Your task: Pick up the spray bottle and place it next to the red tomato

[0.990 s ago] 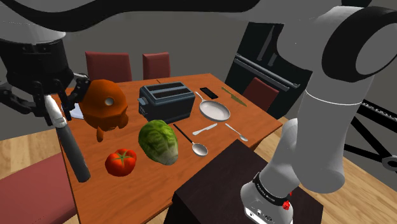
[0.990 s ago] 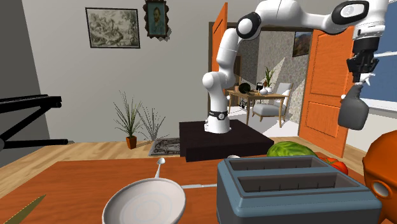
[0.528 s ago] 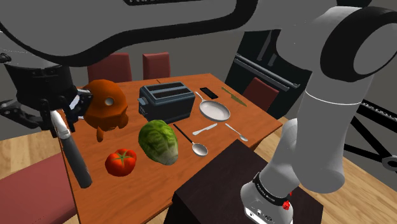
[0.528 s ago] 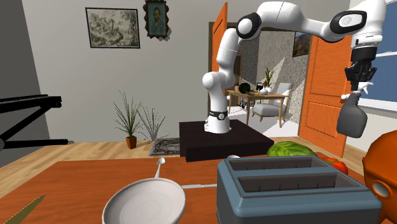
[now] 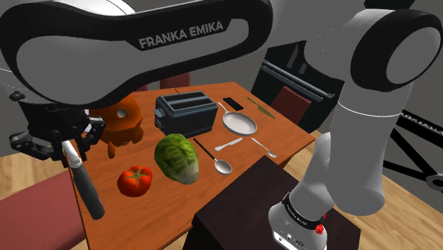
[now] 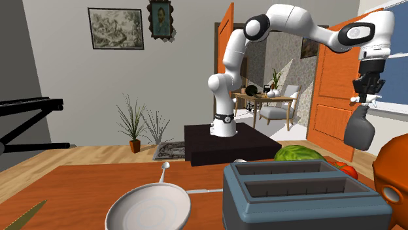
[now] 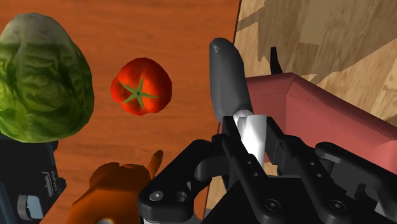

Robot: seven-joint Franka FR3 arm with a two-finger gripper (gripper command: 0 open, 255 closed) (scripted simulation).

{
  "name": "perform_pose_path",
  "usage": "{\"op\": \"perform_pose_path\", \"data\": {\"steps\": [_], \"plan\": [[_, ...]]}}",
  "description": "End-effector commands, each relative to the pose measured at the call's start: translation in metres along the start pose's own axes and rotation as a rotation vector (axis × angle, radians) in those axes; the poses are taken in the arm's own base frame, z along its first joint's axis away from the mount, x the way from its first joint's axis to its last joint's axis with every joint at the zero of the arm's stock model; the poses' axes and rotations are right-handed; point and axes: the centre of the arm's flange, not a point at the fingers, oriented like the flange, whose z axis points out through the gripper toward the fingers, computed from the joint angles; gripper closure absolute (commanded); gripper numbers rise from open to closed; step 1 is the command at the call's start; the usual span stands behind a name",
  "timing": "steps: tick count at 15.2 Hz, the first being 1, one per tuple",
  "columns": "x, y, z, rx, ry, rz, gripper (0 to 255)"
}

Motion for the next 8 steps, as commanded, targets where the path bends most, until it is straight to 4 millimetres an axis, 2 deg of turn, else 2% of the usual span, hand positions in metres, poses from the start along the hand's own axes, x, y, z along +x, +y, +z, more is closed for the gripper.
{"op": "perform_pose_path", "data": {"steps": [1,8], "plan": [[0.0,0.0,0.01,0.001,0.001,0.0,255],[-0.001,0.0,0.047,0.001,0.001,0.0,255]]}}
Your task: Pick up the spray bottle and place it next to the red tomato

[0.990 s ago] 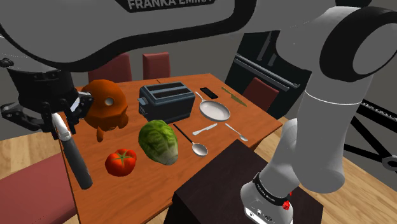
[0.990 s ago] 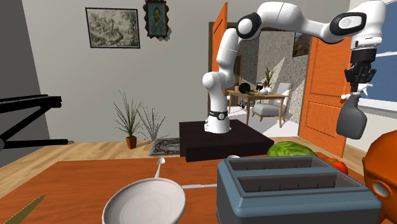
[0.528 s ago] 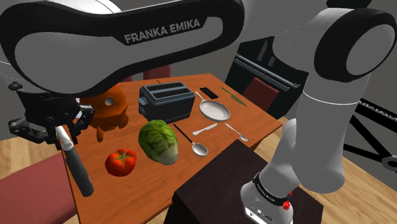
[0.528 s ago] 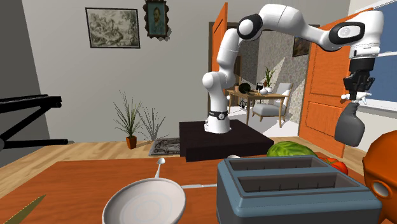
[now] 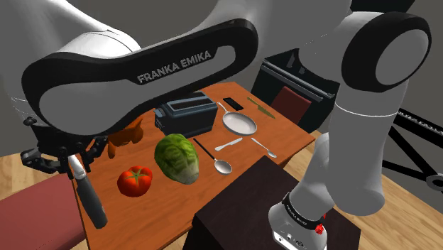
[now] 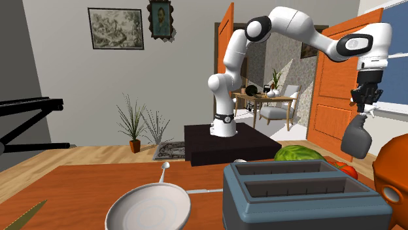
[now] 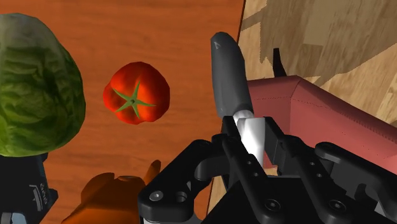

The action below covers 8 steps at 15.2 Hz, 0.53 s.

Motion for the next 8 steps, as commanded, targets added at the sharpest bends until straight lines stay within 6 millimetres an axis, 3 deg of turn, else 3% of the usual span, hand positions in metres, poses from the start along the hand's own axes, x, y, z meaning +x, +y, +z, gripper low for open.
{"op": "perform_pose_path", "data": {"steps": [1,8], "plan": [[-0.001,-0.001,0.011,0.001,0.001,0.0,255],[-0.002,-0.001,0.047,0.001,0.001,0.0,255]]}}
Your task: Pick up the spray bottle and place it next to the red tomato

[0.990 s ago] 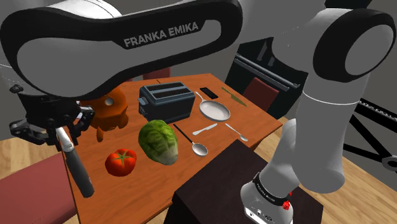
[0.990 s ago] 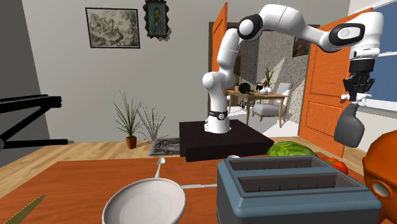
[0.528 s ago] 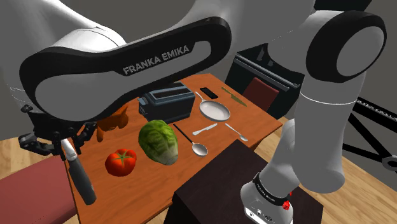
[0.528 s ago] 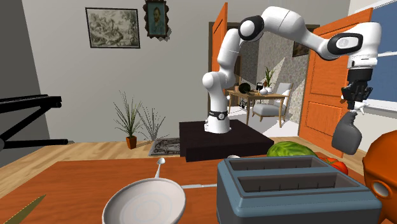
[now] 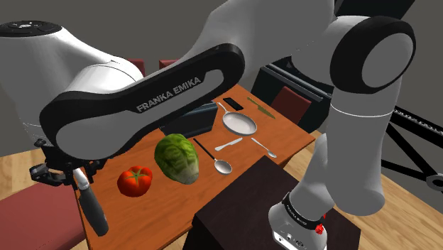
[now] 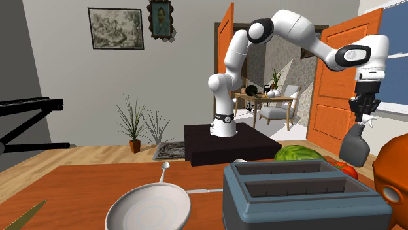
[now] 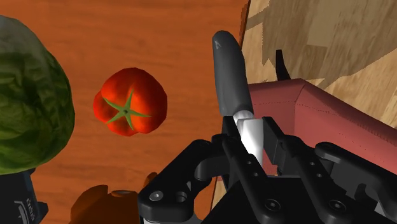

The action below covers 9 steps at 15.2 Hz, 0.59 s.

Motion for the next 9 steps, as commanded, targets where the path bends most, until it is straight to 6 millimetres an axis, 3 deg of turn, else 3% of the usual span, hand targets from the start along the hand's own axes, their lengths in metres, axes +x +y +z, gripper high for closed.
{"op": "perform_pose_path", "data": {"steps": [1,4,9], "plan": [[0.0,0.0,0.01,0.001,0.0,0.0,255],[0.0,-0.001,0.025,0.001,0.0,0.0,255],[0.0,-0.001,0.025,0.001,0.0,0.0,255]]}}
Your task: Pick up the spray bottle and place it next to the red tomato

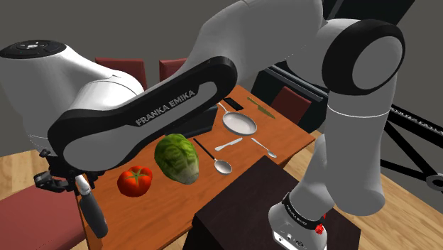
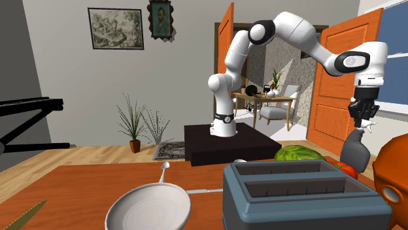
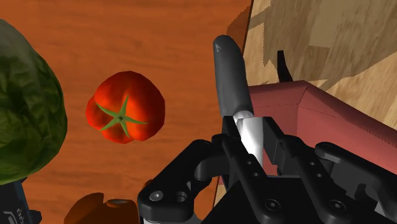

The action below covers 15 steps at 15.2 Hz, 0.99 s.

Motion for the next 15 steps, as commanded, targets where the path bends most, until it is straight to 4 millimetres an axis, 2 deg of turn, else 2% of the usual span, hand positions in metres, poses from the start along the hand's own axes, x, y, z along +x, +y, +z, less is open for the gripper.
{"op": "perform_pose_path", "data": {"steps": [1,3,4,9,13,15], "plan": [[0.0,0.0,0.0,0.0,0.0,0.0,255],[0.0,0.0,0.0,0.0,0.0,0.0,255],[0.0,0.0,0.0,0.0,0.0,0.0,0],[0.0,0.0,0.0,0.0,0.0,0.0,0],[0.0,0.0,-0.05,0.0,0.0,0.0,0],[0.0,0.0,-0.05,0.0,0.0,0.0,0]]}}
